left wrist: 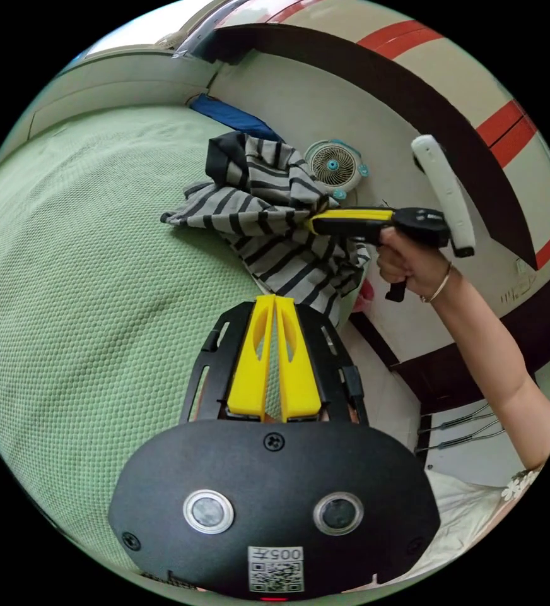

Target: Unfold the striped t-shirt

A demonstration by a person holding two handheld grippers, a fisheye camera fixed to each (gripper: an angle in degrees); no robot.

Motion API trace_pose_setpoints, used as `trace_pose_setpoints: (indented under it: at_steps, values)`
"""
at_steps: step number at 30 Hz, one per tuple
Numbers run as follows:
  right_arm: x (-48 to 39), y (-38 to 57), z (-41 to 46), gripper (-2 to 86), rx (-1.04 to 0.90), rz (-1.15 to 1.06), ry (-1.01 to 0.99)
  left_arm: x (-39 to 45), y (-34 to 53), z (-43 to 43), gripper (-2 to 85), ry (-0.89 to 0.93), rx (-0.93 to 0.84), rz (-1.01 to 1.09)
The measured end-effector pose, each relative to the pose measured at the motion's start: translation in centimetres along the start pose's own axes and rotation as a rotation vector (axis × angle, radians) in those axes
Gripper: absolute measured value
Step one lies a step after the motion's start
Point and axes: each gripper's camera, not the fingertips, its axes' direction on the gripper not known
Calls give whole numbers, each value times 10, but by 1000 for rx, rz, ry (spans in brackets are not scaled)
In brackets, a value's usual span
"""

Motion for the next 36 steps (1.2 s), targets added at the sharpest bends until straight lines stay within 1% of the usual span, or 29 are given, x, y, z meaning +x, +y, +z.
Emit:
trace_pose_setpoints:
  at_steps: [5,9,11,15,20,25,27,31,33,36]
  values:
    - [10,-5,-54,-2,91,-45,-51,-1,6,-6,-6,-30,-9,-11]
    - [1,-17,-90,-5,155,-58,-146,-13,15,-30,-6,-49,36,-56]
    - [-4,-23,-101,-4,179,-45,-208,-24,24,-52,-6,-90,72,-90]
    - [-23,-41,-117,-5,219,-22,-347,-48,42,-90,-6,-112,123,-173]
    - [-65,-65,-137,-6,269,-51,-450,-80,84,-160,-6,-239,208,-270]
    - [-112,-84,-169,-6,349,-69,-543,-107,125,-216,-5,-302,278,-360]
    - [-129,-90,-188,-6,415,-32,-590,-114,139,-232,-5,-319,301,-384]
    - [-133,-100,-212,-7,504,77,-682,-125,167,-264,-6,-391,335,-431]
    - [-119,-106,-221,-7,555,168,-761,-127,179,-280,-6,-430,393,-443]
    - [-91,-110,-214,-6,580,288,-772,-128,198,-306,-7,-503,479,-474]
